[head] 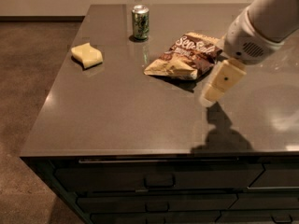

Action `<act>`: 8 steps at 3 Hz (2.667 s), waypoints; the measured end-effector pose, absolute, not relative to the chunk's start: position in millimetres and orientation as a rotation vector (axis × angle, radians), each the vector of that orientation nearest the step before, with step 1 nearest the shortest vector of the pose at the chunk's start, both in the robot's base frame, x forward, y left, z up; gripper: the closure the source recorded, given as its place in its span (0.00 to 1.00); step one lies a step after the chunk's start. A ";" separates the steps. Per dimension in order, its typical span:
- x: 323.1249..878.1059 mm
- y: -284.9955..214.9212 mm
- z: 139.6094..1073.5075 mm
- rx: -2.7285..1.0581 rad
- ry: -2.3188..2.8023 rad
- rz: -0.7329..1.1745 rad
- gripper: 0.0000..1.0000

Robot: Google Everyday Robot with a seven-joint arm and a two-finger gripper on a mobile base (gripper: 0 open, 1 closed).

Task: Pick brown chip bag

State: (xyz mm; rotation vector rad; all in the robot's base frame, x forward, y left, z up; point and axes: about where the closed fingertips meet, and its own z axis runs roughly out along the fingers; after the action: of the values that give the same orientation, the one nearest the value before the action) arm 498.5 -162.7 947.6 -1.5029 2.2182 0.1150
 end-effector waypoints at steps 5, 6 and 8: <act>640.4 -130.2 871.6 -1.063 2.405 -0.163 0.19; 647.4 -135.0 869.4 -1.065 2.417 -0.168 0.41; 642.7 -136.4 894.8 -1.089 2.366 -0.145 0.88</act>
Offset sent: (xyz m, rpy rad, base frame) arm 0.1312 0.0386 -0.0395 0.0215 -0.2183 -0.4419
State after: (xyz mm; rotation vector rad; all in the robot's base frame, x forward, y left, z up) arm 642.7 -136.4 894.8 -1.0894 2.3658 -0.1450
